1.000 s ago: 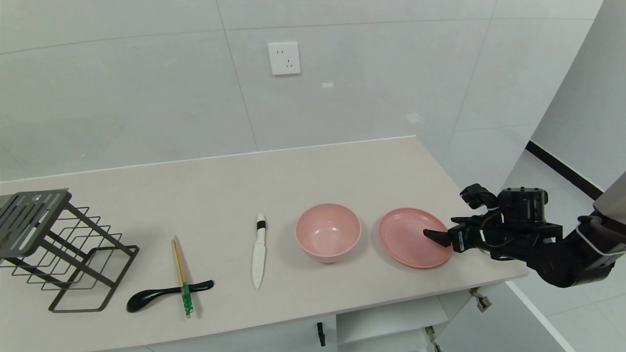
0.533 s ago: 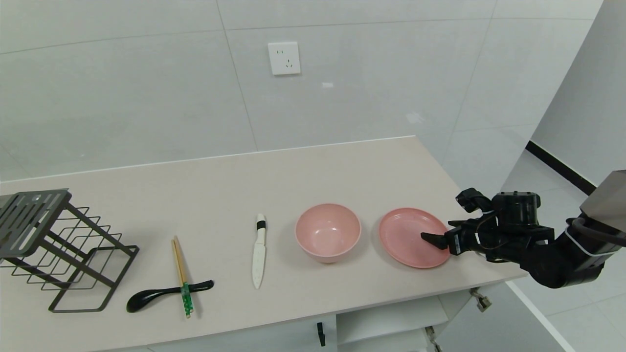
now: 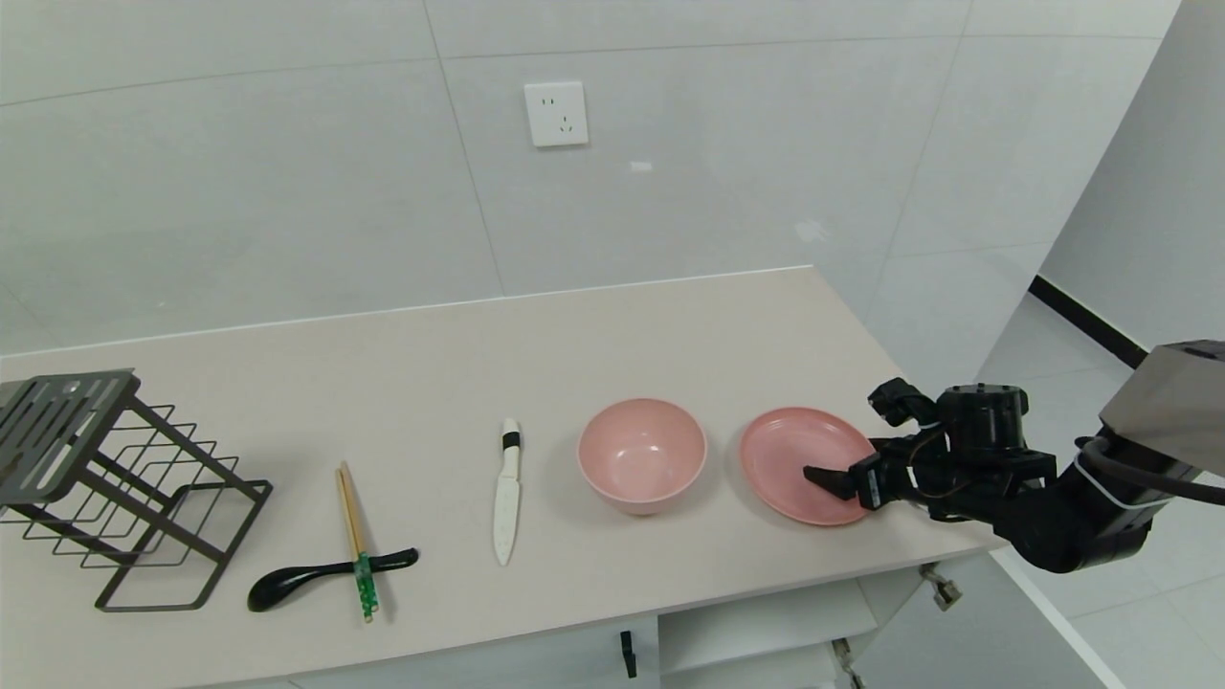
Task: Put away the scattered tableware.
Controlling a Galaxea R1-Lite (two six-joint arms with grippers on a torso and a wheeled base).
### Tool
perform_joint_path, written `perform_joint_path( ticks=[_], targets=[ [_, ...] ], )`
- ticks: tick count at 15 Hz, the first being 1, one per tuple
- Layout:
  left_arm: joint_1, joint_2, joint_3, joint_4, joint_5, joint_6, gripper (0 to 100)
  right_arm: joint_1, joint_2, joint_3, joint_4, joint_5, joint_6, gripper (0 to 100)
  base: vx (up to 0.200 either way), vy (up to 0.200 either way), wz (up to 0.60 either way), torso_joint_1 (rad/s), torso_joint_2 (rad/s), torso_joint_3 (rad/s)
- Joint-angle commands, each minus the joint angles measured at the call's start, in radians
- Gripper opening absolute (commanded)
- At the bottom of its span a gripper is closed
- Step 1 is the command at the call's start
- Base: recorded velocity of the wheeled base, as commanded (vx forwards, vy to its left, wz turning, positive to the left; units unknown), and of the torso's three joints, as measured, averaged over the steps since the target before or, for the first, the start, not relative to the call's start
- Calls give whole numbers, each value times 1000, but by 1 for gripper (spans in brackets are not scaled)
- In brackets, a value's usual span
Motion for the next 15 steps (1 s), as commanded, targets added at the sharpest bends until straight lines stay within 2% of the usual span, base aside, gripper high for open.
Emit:
perform_joint_path(
  ticks=[1,2,5,10,12,15],
  targets=[
    [0,1,0,0,0,0,100,6,10,2,1,-9,4,100,0,0,0,0,0,0],
    [0,1,0,0,0,0,100,3,12,2,1,-19,20,0,0,0,0,0,0,0],
    [0,1,0,0,0,0,100,-26,27,2,4,-122,60,0,0,0,0,0,0,0],
    [0,1,0,-2,2,0,100,-41,10,2,1,-124,55,0,0,0,0,0,0,0],
    [0,1,0,-3,0,-16,100,-40,-57,8,1,-124,55,0,0,0,0,0,0,0],
    [0,1,0,-3,0,-19,100,-40,-207,57,-1,-122,55,0,0,0,0,0,0,0]
  ],
)
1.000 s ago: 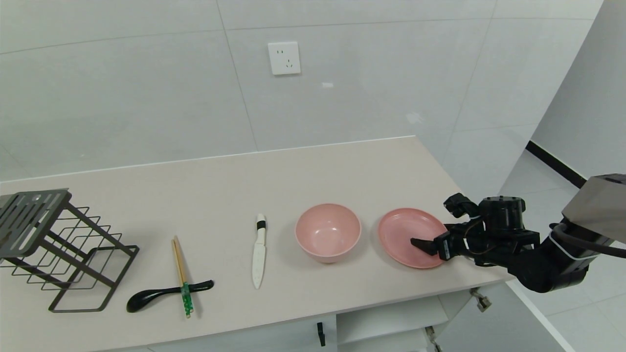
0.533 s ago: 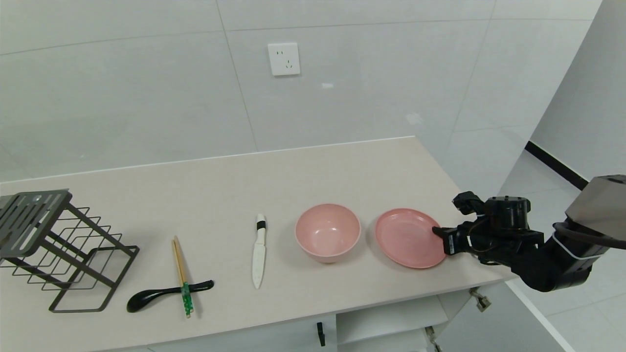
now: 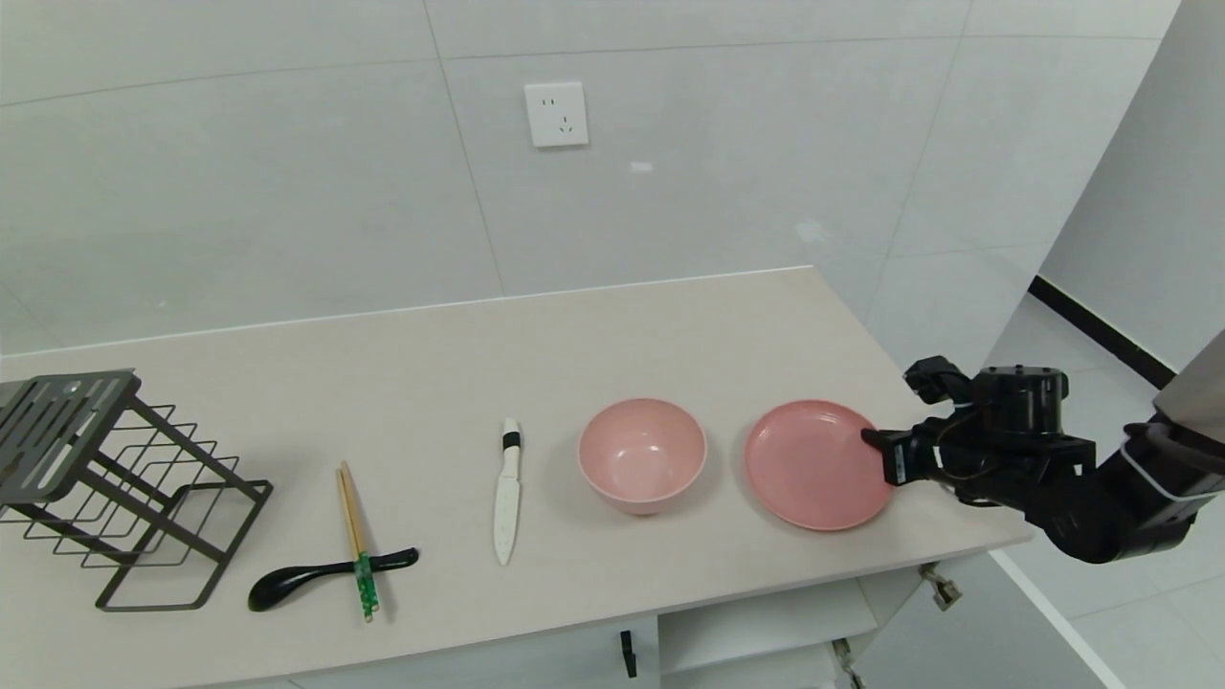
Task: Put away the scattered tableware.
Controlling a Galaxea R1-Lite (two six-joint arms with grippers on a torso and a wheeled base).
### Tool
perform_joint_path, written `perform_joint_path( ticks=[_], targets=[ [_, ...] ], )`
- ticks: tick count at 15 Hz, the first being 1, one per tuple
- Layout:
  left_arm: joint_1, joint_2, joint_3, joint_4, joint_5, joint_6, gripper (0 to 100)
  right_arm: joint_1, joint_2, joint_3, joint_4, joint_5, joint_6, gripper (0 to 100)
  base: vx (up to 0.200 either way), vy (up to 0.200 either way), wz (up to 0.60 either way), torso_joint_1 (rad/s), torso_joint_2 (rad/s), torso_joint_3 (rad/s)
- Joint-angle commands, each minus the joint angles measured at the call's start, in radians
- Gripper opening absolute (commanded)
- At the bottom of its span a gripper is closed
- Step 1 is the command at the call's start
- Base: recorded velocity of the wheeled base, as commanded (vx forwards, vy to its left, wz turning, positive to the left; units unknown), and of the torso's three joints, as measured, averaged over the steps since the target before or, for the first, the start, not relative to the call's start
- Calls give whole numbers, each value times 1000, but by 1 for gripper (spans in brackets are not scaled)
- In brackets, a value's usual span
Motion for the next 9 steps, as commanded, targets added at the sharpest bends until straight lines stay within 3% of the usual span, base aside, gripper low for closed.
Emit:
perform_joint_path(
  ticks=[1,7,9],
  targets=[
    [0,1,0,-1,0,0,100,1,-198,75,-17,7,1,0,0,0,0,0,0,0],
    [0,1,0,-4,-9,6,100,1,-453,290,-75,14,5,0,0,0,0,0,0,0],
    [0,1,0,-165,-24,11,100,1,-593,385,-75,14,5,0,0,0,0,0,0,0]
  ],
)
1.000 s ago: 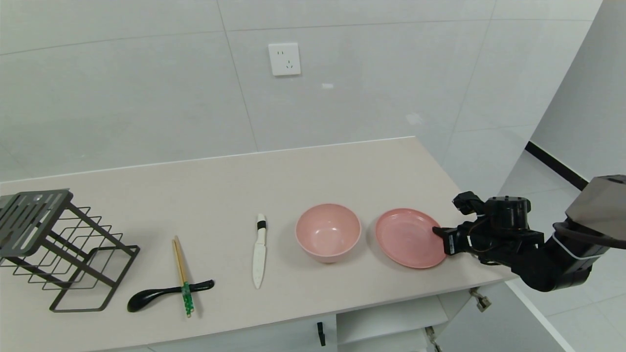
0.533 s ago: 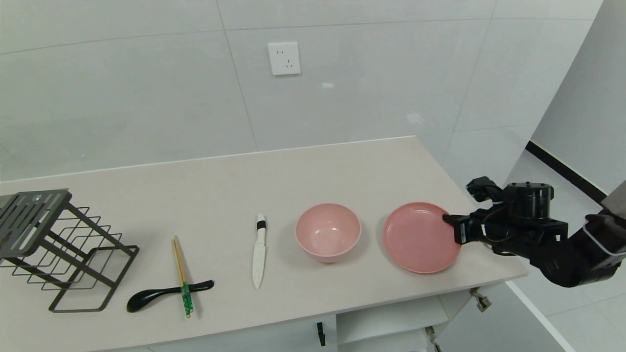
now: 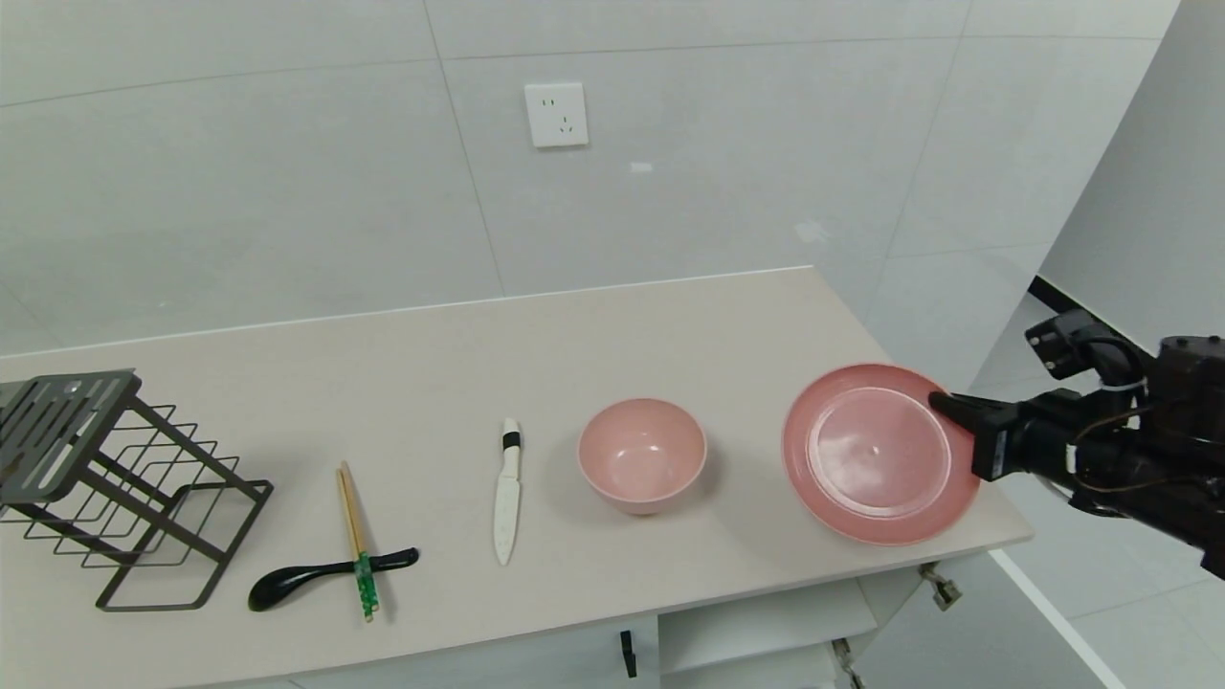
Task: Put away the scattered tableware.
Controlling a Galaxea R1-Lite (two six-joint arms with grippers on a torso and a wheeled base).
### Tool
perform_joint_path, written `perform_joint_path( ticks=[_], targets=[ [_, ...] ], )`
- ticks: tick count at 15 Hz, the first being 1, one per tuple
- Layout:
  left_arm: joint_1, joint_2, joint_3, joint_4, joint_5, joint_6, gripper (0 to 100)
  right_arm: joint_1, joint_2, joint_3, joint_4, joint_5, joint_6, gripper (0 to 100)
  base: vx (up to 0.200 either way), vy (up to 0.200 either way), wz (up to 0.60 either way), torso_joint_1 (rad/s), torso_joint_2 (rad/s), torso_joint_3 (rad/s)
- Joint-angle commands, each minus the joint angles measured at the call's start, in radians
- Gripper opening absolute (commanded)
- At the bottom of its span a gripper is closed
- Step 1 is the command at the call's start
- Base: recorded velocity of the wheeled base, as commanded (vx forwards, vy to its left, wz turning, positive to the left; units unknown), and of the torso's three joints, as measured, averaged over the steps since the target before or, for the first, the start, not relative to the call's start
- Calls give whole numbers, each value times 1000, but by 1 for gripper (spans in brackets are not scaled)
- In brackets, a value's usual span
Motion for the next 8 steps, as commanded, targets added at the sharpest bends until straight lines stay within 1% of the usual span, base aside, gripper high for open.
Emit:
perform_joint_path(
  ticks=[1,3,4,5,6,7,8],
  targets=[
    [0,0,0,-101,-11,4,100,-1,-205,122,-2,7,2,0,0,0,0,0,0,0],
    [0,0,0,-109,-71,7,100,-3,-264,168,-11,9,5,0,0,0,0,0,0,0],
    [0,3,-5,-98,-129,7,100,-6,-290,177,-23,9,11,0,0,0,0,0,0,0],
    [-1,18,-18,-84,-171,7,100,-13,-300,183,-33,9,20,0,0,0,0,0,0,0],
    [-4,81,-74,-41,-244,5,100,-41,-307,197,-65,13,31,0,0,0,0,0,0,0],
    [-6,114,-100,-29,-266,5,100,-52,-314,203,-82,13,31,0,0,0,0,0,0,0],
    [-6,227,-183,-24,-310,5,100,-93,-346,225,-97,13,31,0,0,0,0,0,0,0]
  ],
)
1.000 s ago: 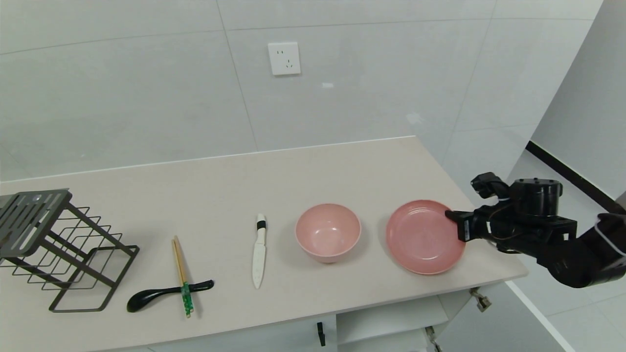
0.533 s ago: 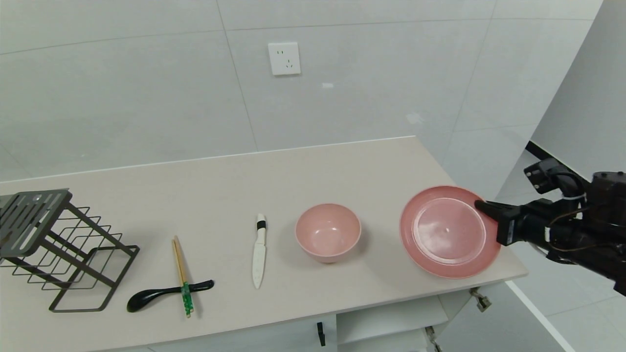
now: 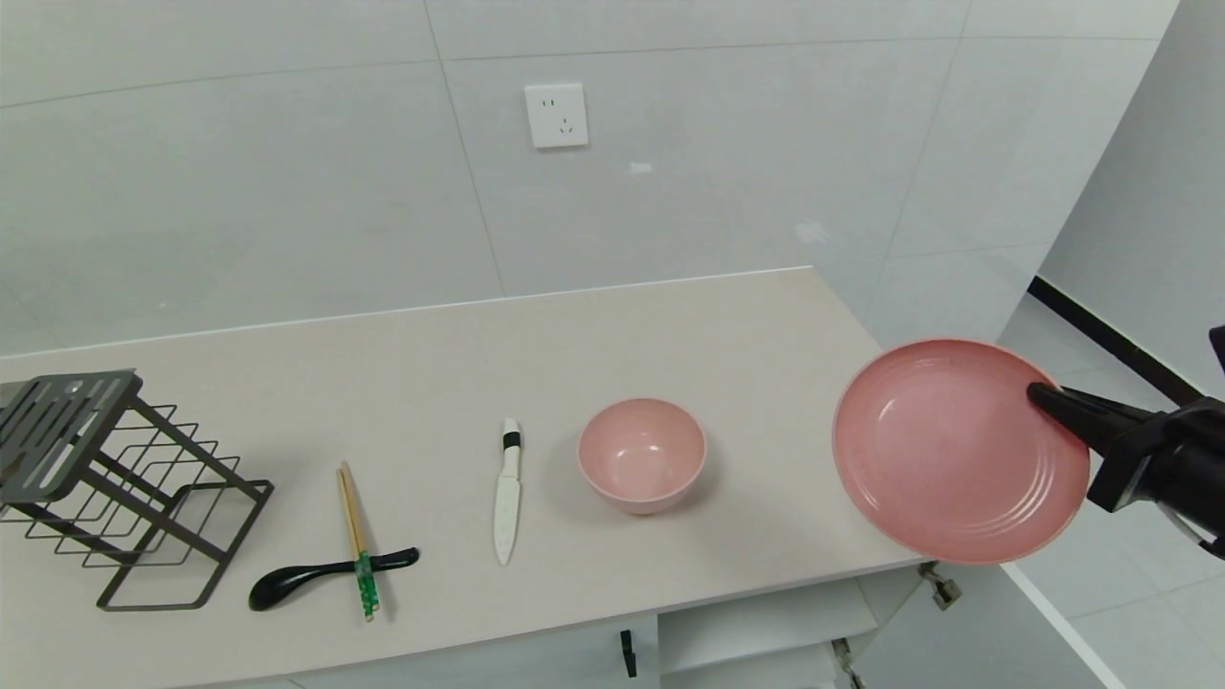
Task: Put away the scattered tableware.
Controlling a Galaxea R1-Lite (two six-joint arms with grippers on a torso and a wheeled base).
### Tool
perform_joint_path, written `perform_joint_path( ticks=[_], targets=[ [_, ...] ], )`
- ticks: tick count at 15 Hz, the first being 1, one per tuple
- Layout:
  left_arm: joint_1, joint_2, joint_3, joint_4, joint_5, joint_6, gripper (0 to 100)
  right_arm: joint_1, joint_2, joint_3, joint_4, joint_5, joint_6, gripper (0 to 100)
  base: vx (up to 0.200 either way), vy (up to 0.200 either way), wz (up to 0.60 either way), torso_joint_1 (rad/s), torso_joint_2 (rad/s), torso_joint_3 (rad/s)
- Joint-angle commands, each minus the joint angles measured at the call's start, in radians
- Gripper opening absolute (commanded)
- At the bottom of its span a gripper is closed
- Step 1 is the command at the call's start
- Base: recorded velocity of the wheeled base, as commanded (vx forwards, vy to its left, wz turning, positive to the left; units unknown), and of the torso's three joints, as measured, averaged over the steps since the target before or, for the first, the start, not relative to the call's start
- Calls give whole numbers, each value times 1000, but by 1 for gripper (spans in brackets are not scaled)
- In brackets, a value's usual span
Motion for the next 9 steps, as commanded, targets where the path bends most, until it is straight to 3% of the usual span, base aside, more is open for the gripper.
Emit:
perform_joint_path(
  ticks=[1,2,4,6,9],
  targets=[
    [-2,205,-138,12,-62,-1,100,-48,-62,33,-9,0,0,0,0,0,0,0,0,0],
    [-2,348,-232,10,-95,-11,100,-57,-90,74,-17,6,-2,0,0,0,0,0,0,0],
    [-5,515,-305,-2,-114,-15,100,-57,-127,142,-20,31,-9,0,0,0,0,0,0,0],
    [-25,638,-307,-102,-153,-14,100,-57,-160,206,-43,43,-17,0,0,0,0,0,0,0],
    [-74,773,-305,-277,-168,-11,100,-57,-205,199,-46,69,-31,0,0,0,0,0,0,0]
  ],
)
